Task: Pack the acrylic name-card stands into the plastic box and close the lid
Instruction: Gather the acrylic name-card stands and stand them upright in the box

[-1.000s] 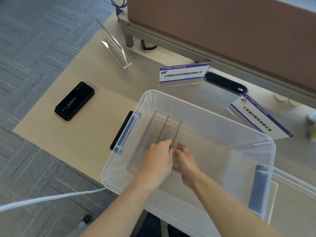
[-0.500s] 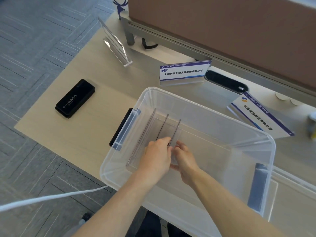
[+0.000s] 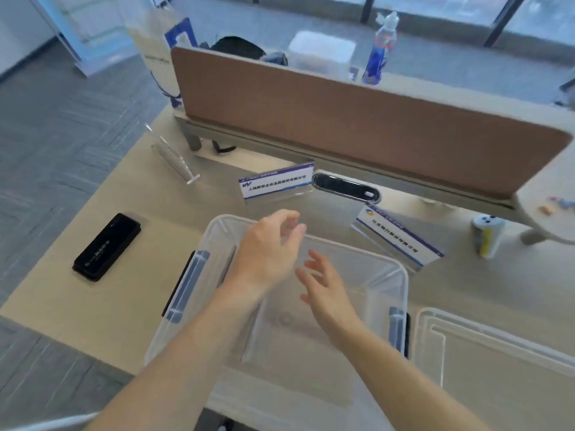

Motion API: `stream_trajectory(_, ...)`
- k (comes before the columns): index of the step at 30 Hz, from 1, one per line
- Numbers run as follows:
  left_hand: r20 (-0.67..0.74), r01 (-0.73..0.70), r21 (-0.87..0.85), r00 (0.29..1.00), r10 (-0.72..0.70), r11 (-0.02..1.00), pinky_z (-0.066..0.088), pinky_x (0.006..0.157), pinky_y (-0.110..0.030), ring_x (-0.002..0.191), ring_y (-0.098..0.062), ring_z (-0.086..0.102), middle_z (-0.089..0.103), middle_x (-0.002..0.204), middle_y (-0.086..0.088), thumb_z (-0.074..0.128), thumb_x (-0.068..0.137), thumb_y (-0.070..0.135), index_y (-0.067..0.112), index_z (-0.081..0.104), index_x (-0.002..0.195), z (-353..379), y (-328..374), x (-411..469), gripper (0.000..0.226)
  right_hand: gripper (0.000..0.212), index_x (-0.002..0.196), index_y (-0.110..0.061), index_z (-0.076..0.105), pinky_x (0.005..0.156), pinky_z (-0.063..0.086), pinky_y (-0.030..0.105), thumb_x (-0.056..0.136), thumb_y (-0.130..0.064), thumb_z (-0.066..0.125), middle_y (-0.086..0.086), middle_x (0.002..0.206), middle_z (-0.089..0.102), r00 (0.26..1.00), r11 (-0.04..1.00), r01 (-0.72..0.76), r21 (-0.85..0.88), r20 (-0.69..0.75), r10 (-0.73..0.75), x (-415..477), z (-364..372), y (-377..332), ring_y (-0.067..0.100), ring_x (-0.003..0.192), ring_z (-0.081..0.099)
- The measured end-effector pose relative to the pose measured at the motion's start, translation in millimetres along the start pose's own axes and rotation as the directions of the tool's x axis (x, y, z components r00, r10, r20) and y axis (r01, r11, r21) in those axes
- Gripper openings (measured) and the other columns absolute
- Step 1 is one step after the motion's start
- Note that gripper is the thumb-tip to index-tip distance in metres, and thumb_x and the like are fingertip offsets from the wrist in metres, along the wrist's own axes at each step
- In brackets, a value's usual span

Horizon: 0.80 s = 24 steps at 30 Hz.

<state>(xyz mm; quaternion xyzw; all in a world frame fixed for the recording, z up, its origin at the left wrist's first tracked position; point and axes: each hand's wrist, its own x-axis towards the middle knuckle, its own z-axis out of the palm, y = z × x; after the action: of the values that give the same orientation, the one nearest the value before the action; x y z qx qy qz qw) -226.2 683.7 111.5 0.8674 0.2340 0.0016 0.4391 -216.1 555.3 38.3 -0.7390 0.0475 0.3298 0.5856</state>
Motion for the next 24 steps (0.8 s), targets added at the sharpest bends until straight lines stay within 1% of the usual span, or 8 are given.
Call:
stream_trajectory(3, -0.034, -0.08, -0.111, 0.997, 0.076, 0.991, 0.053, 0.102, -0.029, 0.109, -0.008, 0.069, 0.076, 0.116, 0.007, 0.061, 0.101, 0.032, 0.02, 0.072, 0.126, 7, 56, 26, 0.03, 0.038, 0.137, -0.028, 0.054, 0.104, 0.052, 0.044, 0.1, -0.026, 0.058, -0.011, 0.127, 0.061, 0.98, 0.979, 0.198, -0.04, -0.027, -0.2, -10, -51, -40, 0.004, 0.115, 0.06)
stream_trajectory(5, -0.028, -0.09, -0.16, 0.996, 0.087, 0.983, 0.054, 0.102, -0.033, 0.106, -0.009, 0.071, 0.078, 0.11, 0.007, 0.063, 0.1, 0.031, 0.02, 0.074, 0.12, 21, 82, 44, 0.026, 0.031, 0.13, -0.027, 0.06, 0.101, 0.053, 0.043, 0.1, -0.022, 0.058, -0.011, 0.121, 0.066, 0.952, 0.955, 0.292, -0.056, -0.08, -0.296, -11, -87, -60, 0.005, 0.112, 0.064)
stream_trajectory(9, 0.102, 0.002, -0.159, 0.995, 0.014, 0.987, 0.049, 0.093, -0.027, 0.105, -0.012, 0.065, 0.074, 0.115, 0.005, 0.061, 0.101, 0.027, 0.019, 0.072, 0.124, 62, 104, 77, 0.027, 0.029, 0.126, -0.024, 0.064, 0.099, 0.054, 0.039, 0.098, -0.018, 0.06, -0.007, 0.116, 0.07, 0.897, 0.932, 0.339, -0.128, -0.254, -0.361, 8, -161, -69, 0.008, 0.107, 0.067)
stream_trajectory(13, 0.237, 0.123, -0.083, 0.966, -0.1, 0.989, 0.044, 0.099, -0.026, 0.116, -0.017, 0.06, 0.064, 0.14, -0.002, 0.064, 0.1, 0.022, 0.013, 0.061, 0.14, 106, 87, 98, 0.041, 0.044, 0.135, -0.016, 0.055, 0.093, 0.042, 0.024, 0.092, -0.016, 0.068, 0.002, 0.13, 0.06, 0.86, 0.938, 0.125, -0.322, -0.436, -0.265, 36, -213, -27, 0.014, 0.114, 0.058)
stream_trajectory(16, 0.325, 0.177, 0.004, 0.93, -0.169, 0.984, 0.043, 0.113, -0.037, 0.137, -0.024, 0.052, 0.049, 0.157, -0.004, 0.066, 0.098, 0.02, 0.012, 0.045, 0.152, 136, 68, 118, 0.058, 0.064, 0.143, -0.012, 0.046, 0.105, 0.043, 0.036, 0.085, -0.018, 0.075, 0.01, 0.139, 0.051, 0.846, 0.953, -0.057, -0.298, -0.521, -0.113, 58, -226, 14, 0.025, 0.126, 0.053)
stream_trajectory(18, 0.357, 0.214, 0.03, 0.91, -0.211, 0.976, 0.042, 0.112, -0.036, 0.143, -0.027, 0.048, 0.042, 0.162, -0.005, 0.067, 0.097, 0.017, 0.013, 0.036, 0.158, 151, 57, 136, 0.068, 0.072, 0.145, -0.012, 0.043, 0.108, 0.045, 0.045, 0.083, -0.022, 0.078, 0.011, 0.14, 0.052, 0.85, 0.959, -0.152, -0.237, -0.527, 0.004, 73, -227, 33, 0.029, 0.127, 0.054)
stream_trajectory(21, 0.38, 0.218, 0.078, 0.896, -0.231, 0.973, 0.04, 0.105, -0.031, 0.143, -0.028, 0.047, 0.041, 0.163, -0.005, 0.068, 0.096, 0.015, 0.017, 0.033, 0.16, 168, 42, 160, 0.073, 0.066, 0.141, -0.011, 0.047, 0.104, 0.048, 0.048, 0.083, -0.023, 0.077, 0.009, 0.131, 0.06, 0.839, 0.965, -0.203, -0.168, -0.537, 0.083, 93, -220, 50, 0.03, 0.12, 0.06)
stream_trajectory(24, 0.418, 0.168, 0.081, 0.889, -0.186, 0.982, 0.047, 0.097, -0.031, 0.124, -0.03, 0.062, 0.055, 0.149, -0.006, 0.072, 0.092, 0.016, 0.019, 0.052, 0.147, 189, 28, 181, 0.058, 0.042, 0.128, -0.011, 0.06, 0.102, 0.05, 0.04, 0.088, -0.019, 0.07, 0.01, 0.118, 0.069, 0.791, 0.961, -0.234, -0.147, -0.603, 0.1, 110, -218, 60, 0.031, 0.113, 0.065)
